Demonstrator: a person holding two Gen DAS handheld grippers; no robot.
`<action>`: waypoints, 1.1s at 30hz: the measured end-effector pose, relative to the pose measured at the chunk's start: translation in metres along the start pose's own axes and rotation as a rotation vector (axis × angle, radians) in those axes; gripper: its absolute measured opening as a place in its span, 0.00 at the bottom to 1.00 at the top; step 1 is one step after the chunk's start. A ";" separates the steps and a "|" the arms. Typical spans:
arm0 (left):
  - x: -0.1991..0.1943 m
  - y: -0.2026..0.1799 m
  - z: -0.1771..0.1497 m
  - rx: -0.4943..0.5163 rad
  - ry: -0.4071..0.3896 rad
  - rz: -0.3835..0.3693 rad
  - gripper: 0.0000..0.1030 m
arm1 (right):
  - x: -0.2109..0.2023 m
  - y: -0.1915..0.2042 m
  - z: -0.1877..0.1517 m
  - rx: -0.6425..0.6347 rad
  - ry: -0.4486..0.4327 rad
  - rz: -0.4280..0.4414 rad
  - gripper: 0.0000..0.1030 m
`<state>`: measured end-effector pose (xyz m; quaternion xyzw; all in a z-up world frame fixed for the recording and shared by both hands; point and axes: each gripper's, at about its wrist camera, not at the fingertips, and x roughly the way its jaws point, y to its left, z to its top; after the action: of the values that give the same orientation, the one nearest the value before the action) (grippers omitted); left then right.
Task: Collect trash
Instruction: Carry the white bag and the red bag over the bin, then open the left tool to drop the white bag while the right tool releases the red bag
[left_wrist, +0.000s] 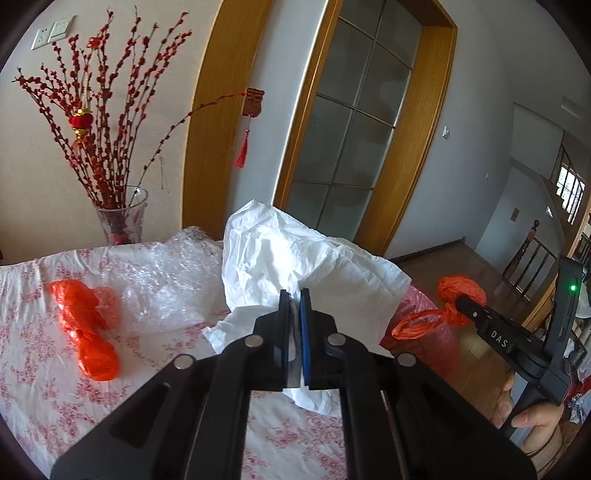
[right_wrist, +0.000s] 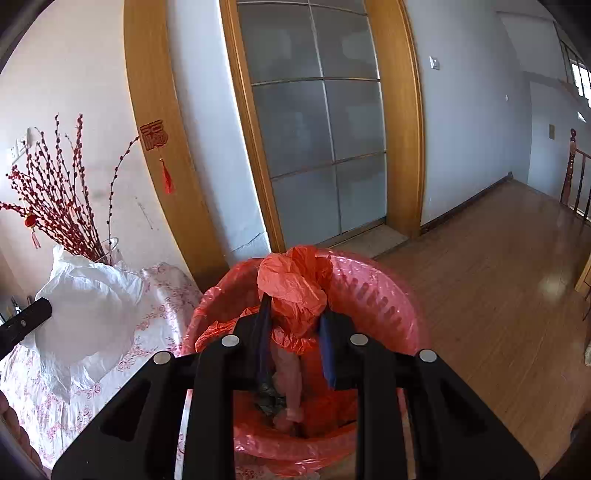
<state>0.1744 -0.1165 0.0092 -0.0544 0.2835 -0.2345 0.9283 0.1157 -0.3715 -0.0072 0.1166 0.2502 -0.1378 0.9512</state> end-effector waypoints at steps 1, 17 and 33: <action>0.007 -0.008 -0.001 0.001 0.009 -0.013 0.07 | 0.000 -0.005 0.000 0.006 -0.003 -0.010 0.23; 0.104 -0.080 -0.013 0.075 0.138 -0.095 0.07 | 0.027 -0.058 0.002 0.089 0.018 -0.069 0.23; 0.149 -0.086 -0.031 0.086 0.246 -0.117 0.30 | 0.046 -0.062 -0.003 0.088 0.063 -0.021 0.29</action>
<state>0.2312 -0.2610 -0.0717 -0.0017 0.3810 -0.3050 0.8728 0.1332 -0.4377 -0.0426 0.1600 0.2748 -0.1551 0.9353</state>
